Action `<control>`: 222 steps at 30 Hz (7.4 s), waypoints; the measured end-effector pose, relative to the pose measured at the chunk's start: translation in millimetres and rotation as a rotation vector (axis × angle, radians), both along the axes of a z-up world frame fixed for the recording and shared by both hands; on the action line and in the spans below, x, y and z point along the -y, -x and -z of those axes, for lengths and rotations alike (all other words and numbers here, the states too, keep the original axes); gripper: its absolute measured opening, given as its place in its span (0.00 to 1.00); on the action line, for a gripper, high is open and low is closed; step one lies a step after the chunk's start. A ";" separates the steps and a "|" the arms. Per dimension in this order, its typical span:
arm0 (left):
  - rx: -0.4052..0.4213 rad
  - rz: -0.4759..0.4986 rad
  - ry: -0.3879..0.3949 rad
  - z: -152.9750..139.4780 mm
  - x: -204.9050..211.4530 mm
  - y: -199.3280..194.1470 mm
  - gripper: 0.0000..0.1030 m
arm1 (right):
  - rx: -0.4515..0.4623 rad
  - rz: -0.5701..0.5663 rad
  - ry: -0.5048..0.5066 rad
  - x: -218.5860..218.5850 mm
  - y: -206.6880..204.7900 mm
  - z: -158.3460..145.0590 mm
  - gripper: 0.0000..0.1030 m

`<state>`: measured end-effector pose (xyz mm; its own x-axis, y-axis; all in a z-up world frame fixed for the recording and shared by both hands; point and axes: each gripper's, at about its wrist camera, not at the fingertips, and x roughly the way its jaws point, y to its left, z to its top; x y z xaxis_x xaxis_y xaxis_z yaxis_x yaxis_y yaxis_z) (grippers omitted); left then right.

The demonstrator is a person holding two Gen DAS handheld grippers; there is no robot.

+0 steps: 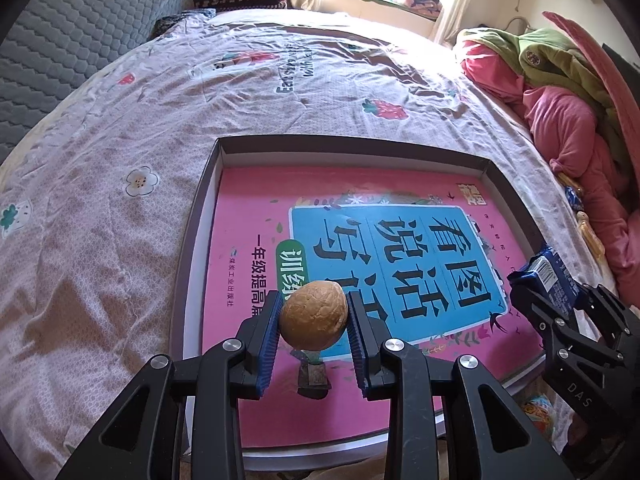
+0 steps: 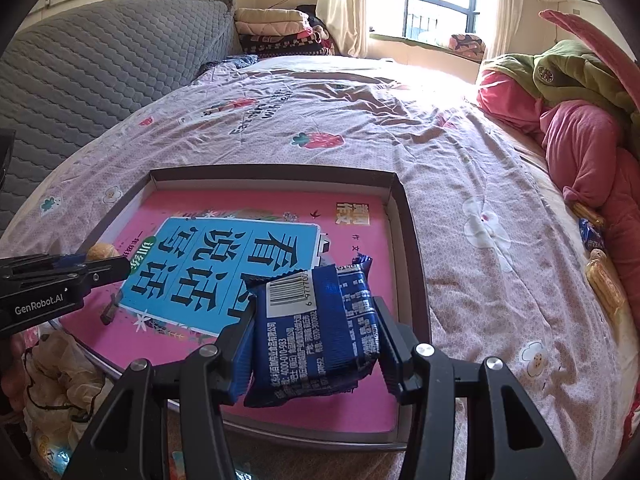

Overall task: Organize objects
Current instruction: 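Carry the walnut with left tool over the tray while right tool carries the packet, then open left tool to drop the walnut in the tray while right tool releases the packet, then withdraw both open tools from the tray back toward the remaining items, then move left tool toward the egg-shaped candy bag while right tool moves toward the orange, then close left tool on the egg-shaped candy bag while right tool closes on the orange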

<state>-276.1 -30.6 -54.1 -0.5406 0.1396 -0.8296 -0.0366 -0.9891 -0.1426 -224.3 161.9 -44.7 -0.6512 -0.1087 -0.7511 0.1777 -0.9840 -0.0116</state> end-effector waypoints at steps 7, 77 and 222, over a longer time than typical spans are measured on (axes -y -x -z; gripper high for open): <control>0.022 0.000 -0.014 7.4 0.0 2.7 0.31 | 0.027 0.009 -0.003 -0.2 4.4 9.5 0.51; -0.188 -0.045 -0.021 -100.3 21.6 -131.4 0.63 | -0.183 -0.048 0.048 11.3 -106.4 -100.2 0.70; -0.048 0.163 -0.055 19.9 -9.5 -184.1 0.61 | 0.053 -0.156 0.019 24.3 -145.1 21.6 0.70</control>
<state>-91.9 -21.1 -74.0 -0.5457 0.2729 -0.7923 -0.2041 -0.9603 -0.1902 -79.1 137.7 -66.3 -0.5847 -0.2197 -0.7809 0.3281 -0.9444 0.0201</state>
